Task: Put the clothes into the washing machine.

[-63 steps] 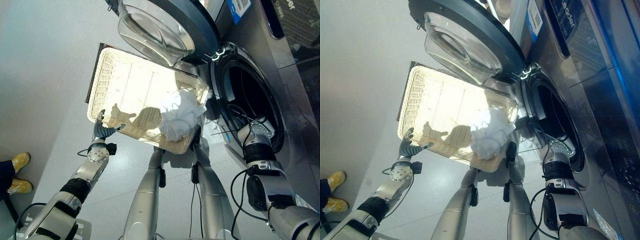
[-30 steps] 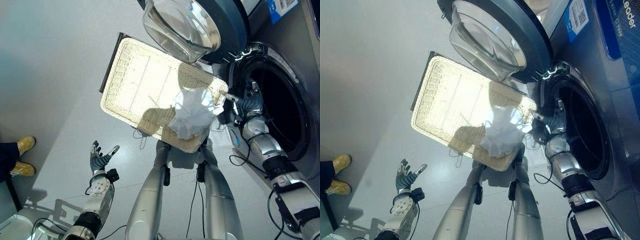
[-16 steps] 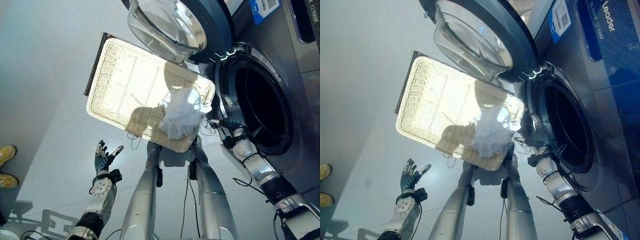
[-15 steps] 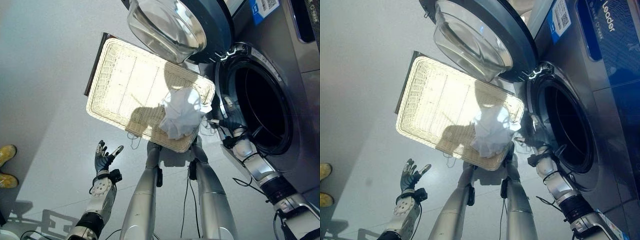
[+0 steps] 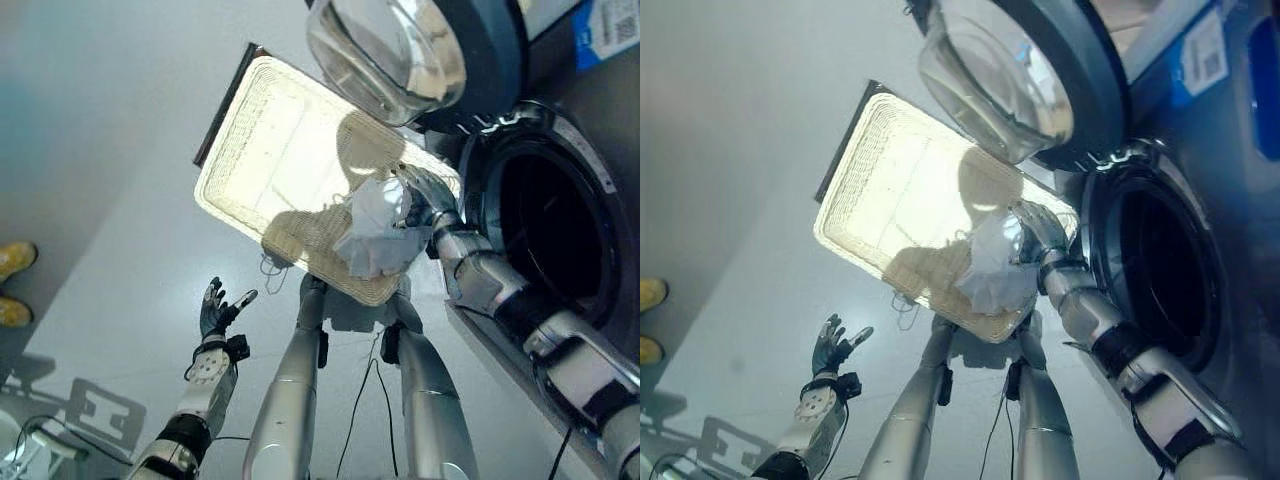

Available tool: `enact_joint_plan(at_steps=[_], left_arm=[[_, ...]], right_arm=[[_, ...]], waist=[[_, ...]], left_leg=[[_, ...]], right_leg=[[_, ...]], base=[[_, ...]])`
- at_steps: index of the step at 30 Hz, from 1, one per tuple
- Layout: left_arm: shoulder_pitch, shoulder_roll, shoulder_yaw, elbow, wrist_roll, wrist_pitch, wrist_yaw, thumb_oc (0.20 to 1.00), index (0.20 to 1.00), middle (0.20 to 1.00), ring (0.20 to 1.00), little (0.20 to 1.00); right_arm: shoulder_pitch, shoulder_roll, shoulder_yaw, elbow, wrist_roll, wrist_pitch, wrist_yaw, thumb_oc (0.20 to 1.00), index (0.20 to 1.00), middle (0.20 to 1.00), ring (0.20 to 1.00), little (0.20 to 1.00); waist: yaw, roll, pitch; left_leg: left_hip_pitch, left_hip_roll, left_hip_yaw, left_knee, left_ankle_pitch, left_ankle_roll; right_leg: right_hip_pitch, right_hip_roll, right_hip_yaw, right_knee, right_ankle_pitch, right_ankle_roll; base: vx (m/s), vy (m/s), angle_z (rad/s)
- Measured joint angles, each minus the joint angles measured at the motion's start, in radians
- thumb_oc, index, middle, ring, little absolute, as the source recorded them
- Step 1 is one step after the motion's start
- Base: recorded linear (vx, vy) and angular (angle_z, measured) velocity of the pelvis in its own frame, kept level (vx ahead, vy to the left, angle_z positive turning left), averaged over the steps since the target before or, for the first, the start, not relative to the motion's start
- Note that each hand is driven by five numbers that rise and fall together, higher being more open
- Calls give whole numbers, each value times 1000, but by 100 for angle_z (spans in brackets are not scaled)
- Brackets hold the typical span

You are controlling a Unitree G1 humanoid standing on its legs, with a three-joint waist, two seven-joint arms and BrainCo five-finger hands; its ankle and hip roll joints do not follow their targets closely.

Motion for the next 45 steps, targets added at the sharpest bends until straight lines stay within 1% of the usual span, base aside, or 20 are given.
enact_joint_plan(at_steps=[4,5,6,9,10,12,14,15,17,19,22,26,27,33,35,37,40,43,44,45], left_arm=[[-10,4,-29,-3,1,1,-12,1000,1000,1000,1000,1000],[-10,4,-32,-7,1,2,-14,1000,1000,1000,1000,1000],[-13,6,-39,-9,1,9,-16,1000,1000,1000,1000,1000],[-14,6,-48,-14,6,17,-23,1000,1000,1000,1000,1000],[-13,9,-49,-14,9,18,-24,1000,1000,1000,1000,1000],[-14,13,-57,-25,10,18,-24,1000,1000,1000,1000,1000],[-14,21,-82,-55,14,18,-25,1000,1000,1000,1000,1000],[-13,19,-89,-67,32,19,-25,1000,1000,1000,1000,1000],[-13,19,-90,-81,46,23,-24,1000,1000,1000,1000,1000],[-14,19,-102,-94,48,37,-23,1000,1000,1000,1000,1000],[-8,20,-122,-107,48,53,-15,1000,1000,1000,1000,1000],[-9,18,-124,-124,49,59,-13,1000,1000,1000,1000,1000],[-10,14,-124,-125,49,60,-13,1000,1000,1000,1000,1000],[-10,-6,-149,-127,49,61,5,1000,1000,1000,1000,1000],[-11,-8,-156,-132,49,61,12,1000,1000,1000,1000,1000],[-11,-11,-163,-136,49,62,19,1000,1000,1000,1000,1000],[-15,-16,-163,-135,48,77,27,1000,1000,1000,1000,1000],[-19,-12,-153,-139,49,82,29,1000,1000,1000,1000,1000],[-21,-7,-134,-138,48,85,32,1000,1000,1000,1000,1000],[-21,-7,-134,-138,48,85,32,1000,1000,1000,1000,1000]], right_arm=[[-101,30,77,101,-21,90,131,1000,1000,1000,1000,1000],[-112,38,85,117,-24,102,156,1000,1000,1000,1000,1000],[-133,55,91,166,-28,132,215,1000,1000,1000,1000,1000],[-139,80,86,229,-49,189,295,1000,1000,1000,1000,1000],[-175,106,84,278,-57,216,350,1000,1000,1000,1000,1000],[-206,148,68,370,-70,216,373,1000,1000,1000,1000,1000],[-245,188,52,452,-92,240,393,1000,1000,1000,1000,1000],[-270,202,45,490,-107,261,413,1000,1000,1000,1000,1000],[-289,194,38,491,-108,278,433,1000,1000,1000,1000,1000],[-293,180,30,495,-108,286,449,1000,1000,1000,1000,1000],[-292,172,-8,518,-105,296,491,1000,1000,1000,1000,1000],[-296,167,-45,517,-104,286,537,1000,1000,1000,1000,1000],[-300,160,-46,516,-104,273,557,200,200,200,200,200],[-297,142,-48,516,-100,183,591,200,200,200,200,200],[-295,134,-55,519,-59,157,596,200,200,200,200,200],[-226,139,-70,532,33,121,609,200,200,200,200,200],[-136,147,-90,498,146,93,608,200,200,200,200,200],[-54,125,-106,387,283,87,608,200,200,200,200,200],[-31,109,-112,323,364,93,610,200,200,200,200,200],[-31,109,-112,323,364,93,610,200,200,200,200,200]], waist=[[35,0,0],[38,0,0],[44,0,0],[68,0,0],[70,1,-1],[74,2,-2],[90,4,-7],[97,8,-27],[100,12,-29],[118,13,-30],[128,24,-61],[128,26,-65],[126,25,-66],[117,27,-83],[117,27,-84],[117,27,-84],[117,28,-84],[110,27,-83],[91,25,-82],[91,25,-82]], left_leg=[[-15,-2,-33,0,8,-9],[-18,-2,-36,1,9,-8],[-25,-3,-51,3,11,-8],[-33,-5,-68,8,12,-9],[-37,-8,-82,12,13,-14],[-37,-10,-94,12,15,-18],[-47,-10,-104,15,11,-24],[-82,-8,-99,21,16,-33],[-105,-5,-89,29,20,-39],[-109,-8,-89,31,21,-39],[-125,-14,-88,32,22,-41],[-125,-16,-88,32,27,-37],[-125,-16,-88,32,27,-37],[-127,-13,-84,31,27,-37],[-127,-12,-81,31,27,-37],[-134,-12,-79,30,27,-37],[-143,-13,-71,30,35,-27],[-141,-13,-58,30,35,-27],[-138,-12,-57,33,36,-27],[-138,-12,-57,33,36,-27]], right_leg=[[1,3,-15,0,-7,-7],[1,3,-16,0,-9,-8],[1,3,-17,1,-13,-8],[-1,3,-19,11,-25,-5],[-3,2,-24,24,-34,-2],[-5,2,-33,33,-44,2],[-19,-3,-39,59,-60,4],[-53,-10,-45,87,-73,-6],[-75,-16,-52,117,-89,-7],[-89,-23,-53,143,-101,-10],[-121,-38,-53,194,-131,-15],[-131,-44,-53,221,-148,-18],[-135,-45,-53,227,-153,-17],[-146,-44,-49,242,-160,-16],[-148,-43,-46,246,-160,-17],[-157,-43,-44,247,-160,-22],[-168,-43,-39,247,-160,-22],[-167,-39,-34,245,-160,-22],[-162,-37,-34,244,-159,-23],[-162,-37,-34,244,-159,-23]], base=[[26,-61,20],[28,-54,26],[18,-26,23],[25,-39,21],[33,-68,20],[25,-55,17],[18,-30,21],[18,-24,28],[19,-16,28],[18,1,12],[12,10,14],[6,16,7],[0,0,0],[-1,5,-1],[-3,7,-2],[0,0,0],[-15,-5,-3],[-27,-28,-4],[0,0,0],[-27,-32,-2]])
